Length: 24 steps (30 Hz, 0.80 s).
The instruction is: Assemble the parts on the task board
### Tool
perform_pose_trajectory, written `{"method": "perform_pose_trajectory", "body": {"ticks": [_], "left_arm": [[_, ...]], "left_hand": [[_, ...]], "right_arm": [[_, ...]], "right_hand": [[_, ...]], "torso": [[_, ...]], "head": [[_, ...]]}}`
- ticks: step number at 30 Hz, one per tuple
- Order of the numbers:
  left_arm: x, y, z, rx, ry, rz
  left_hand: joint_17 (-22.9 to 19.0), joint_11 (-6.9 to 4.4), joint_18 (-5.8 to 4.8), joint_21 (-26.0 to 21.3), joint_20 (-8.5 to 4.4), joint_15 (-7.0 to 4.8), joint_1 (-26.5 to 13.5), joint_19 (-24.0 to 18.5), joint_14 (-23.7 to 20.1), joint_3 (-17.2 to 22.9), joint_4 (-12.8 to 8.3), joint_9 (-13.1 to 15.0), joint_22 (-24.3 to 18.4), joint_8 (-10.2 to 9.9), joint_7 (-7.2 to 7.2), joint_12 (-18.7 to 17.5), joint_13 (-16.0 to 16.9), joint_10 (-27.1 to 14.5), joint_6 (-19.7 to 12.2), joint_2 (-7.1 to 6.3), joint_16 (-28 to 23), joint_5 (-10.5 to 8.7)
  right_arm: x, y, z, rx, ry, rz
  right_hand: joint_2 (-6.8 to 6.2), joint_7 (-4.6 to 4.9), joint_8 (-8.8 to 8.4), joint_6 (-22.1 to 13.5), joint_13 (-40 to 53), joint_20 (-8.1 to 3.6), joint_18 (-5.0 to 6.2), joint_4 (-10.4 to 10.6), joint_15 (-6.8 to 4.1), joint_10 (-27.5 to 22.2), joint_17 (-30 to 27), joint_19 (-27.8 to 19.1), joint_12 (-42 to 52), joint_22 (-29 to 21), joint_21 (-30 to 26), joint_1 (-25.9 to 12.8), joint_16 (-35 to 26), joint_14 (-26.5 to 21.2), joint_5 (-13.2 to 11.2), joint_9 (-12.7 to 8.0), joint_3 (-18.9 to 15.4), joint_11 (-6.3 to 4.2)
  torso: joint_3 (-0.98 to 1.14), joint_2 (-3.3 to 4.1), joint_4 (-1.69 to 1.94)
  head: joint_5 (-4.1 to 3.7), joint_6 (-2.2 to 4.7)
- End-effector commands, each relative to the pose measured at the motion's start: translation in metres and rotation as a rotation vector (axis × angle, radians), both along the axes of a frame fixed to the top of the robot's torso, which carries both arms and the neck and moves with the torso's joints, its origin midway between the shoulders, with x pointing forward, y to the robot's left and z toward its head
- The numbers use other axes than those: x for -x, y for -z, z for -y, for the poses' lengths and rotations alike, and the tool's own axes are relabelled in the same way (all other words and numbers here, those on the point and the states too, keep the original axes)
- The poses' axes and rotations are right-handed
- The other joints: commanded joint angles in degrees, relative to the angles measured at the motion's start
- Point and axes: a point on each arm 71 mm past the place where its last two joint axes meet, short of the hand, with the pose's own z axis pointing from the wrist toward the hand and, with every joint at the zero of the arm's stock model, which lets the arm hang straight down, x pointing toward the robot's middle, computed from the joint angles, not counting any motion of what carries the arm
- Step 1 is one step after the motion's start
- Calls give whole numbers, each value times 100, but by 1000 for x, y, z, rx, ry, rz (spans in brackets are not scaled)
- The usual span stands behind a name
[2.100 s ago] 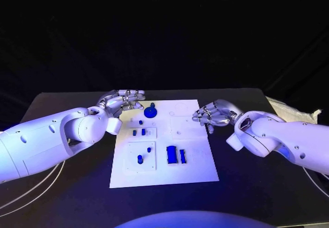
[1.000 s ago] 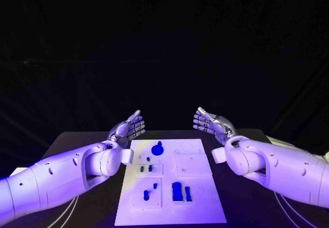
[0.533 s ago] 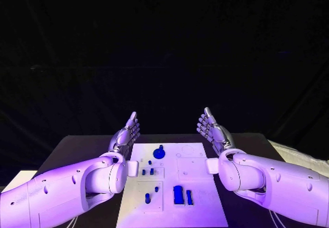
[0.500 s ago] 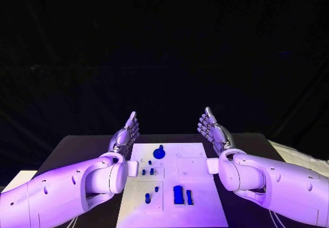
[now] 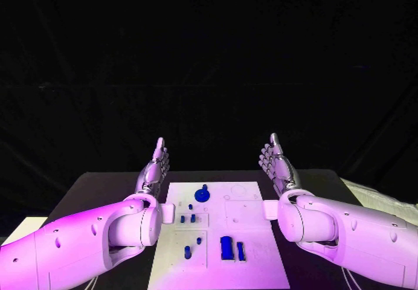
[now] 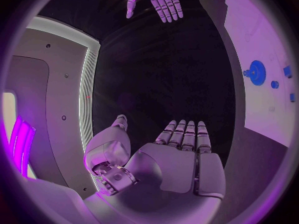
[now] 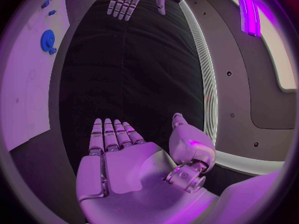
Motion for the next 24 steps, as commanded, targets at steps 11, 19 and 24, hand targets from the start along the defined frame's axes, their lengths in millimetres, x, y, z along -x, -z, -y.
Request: {"method": "perform_pose_trajectory", "body": {"ticks": [11, 19, 24], "left_arm": [[0, -3, 0, -12, -3, 35], [0, -3, 0, -12, -3, 35], [0, -3, 0, -12, -3, 35]], "left_hand": [[-7, -3, -84, -21, -14, 0, -1195, -744, -853, -204, 1, -5, -371, -19, -1, -39, -7, -955, -867, -1, -41, -19], [-7, -3, -84, -21, -14, 0, -1195, -744, -853, -204, 1, -5, -371, -19, -1, -39, -7, -955, -867, -1, -41, -19], [-7, -3, -84, -21, -14, 0, -1195, -744, -853, -204, 1, -5, -371, -19, -1, -39, -7, -955, -867, -1, -41, -19]], "right_arm": [[0, -1, 0, 1, 4, 18], [0, -1, 0, 1, 4, 18], [0, -1, 0, 1, 4, 18]], "right_hand": [[4, -9, -20, -841, -8, -8, -122, -23, 0, -923, -8, -953, -34, -9, -45, -1183, -39, -1034, -33, -7, -2, 1], [4, -9, -20, -841, -8, -8, -122, -23, 0, -923, -8, -953, -34, -9, -45, -1183, -39, -1034, -33, -7, -2, 1], [4, -9, -20, -841, -8, -8, -122, -23, 0, -923, -8, -953, -34, -9, -45, -1183, -39, -1034, -33, -7, -2, 1]], "torso": [[-1, 0, 0], [-1, 0, 0], [-1, 0, 0]], "head": [[1, -1], [1, -1], [1, -1]]}}
